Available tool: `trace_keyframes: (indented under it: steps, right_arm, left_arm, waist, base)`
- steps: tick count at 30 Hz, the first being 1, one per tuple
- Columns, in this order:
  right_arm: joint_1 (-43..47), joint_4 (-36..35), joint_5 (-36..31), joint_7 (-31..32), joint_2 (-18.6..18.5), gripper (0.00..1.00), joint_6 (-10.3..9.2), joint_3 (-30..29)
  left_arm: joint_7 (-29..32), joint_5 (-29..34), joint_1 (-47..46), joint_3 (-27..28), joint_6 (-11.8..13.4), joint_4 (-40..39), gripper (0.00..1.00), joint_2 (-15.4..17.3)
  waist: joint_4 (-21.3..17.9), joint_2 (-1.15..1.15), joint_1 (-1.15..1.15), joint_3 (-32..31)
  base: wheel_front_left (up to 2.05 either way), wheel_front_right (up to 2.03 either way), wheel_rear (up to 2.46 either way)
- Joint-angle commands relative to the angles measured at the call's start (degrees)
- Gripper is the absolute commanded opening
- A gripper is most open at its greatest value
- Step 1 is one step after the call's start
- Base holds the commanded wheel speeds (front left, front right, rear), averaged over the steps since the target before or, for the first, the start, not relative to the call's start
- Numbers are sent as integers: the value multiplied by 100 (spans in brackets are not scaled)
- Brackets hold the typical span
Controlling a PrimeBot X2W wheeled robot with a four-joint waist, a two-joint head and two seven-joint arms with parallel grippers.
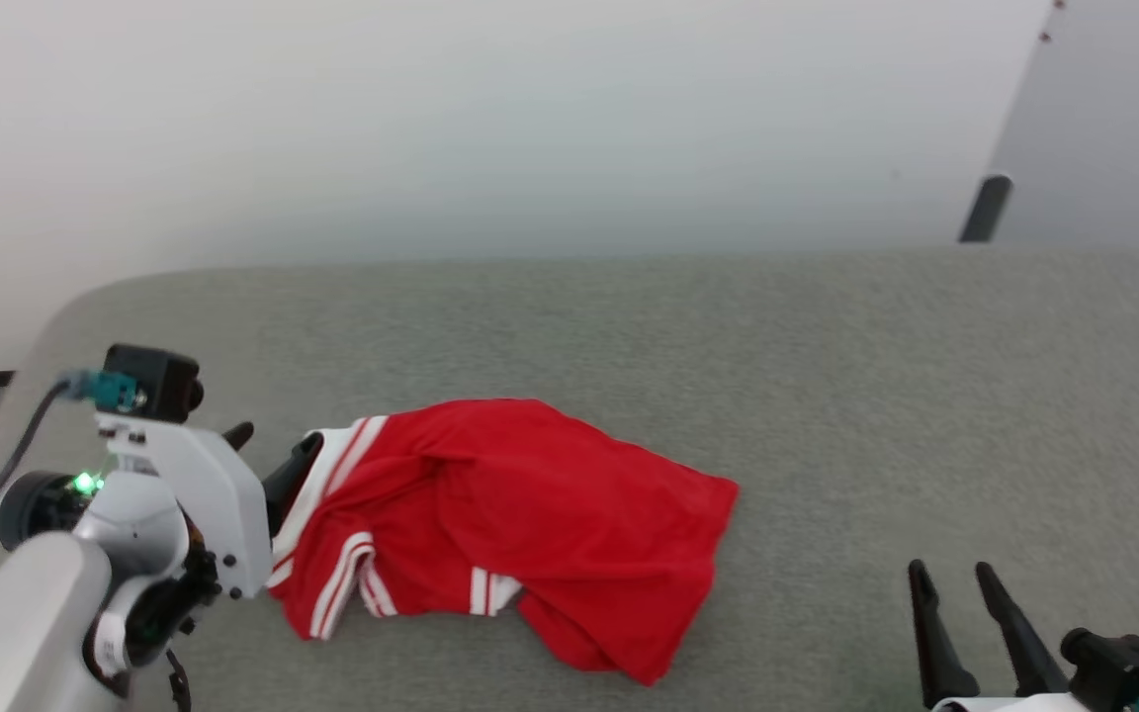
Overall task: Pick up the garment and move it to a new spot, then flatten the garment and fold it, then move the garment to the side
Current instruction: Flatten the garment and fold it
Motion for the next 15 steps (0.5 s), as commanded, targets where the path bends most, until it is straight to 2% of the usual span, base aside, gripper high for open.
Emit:
trace_keyframes:
  steps: [1,5,8,11,15]
  right_arm:
    - [57,-8,44,8,-13,100,2,47]
    - [53,-59,91,154,-46,100,2,163]
    - [42,-92,159,391,-48,100,2,252]
    - [-17,-131,235,776,-54,100,2,331]
    - [-127,-208,326,1463,-59,100,2,361]
  left_arm:
    - [-80,38,95,23,-25,-11,100,-15]
    - [-1032,302,331,86,-185,-35,100,-84]
    - [-1754,482,537,152,-216,33,100,-166]
    - [-2428,718,756,146,-263,132,100,-214]
    - [-3028,867,1027,80,-250,286,100,-384]
  waist:
    - [301,0,0,-238]
    - [622,0,0,-339]
    - [854,0,0,-390]
    - [1084,0,0,-411]
    - [1393,0,0,-404]
  base:
    - [0,0,0]
    - [0,0,0]
    - [0,0,0]
    - [0,0,0]
    - [0,0,0]
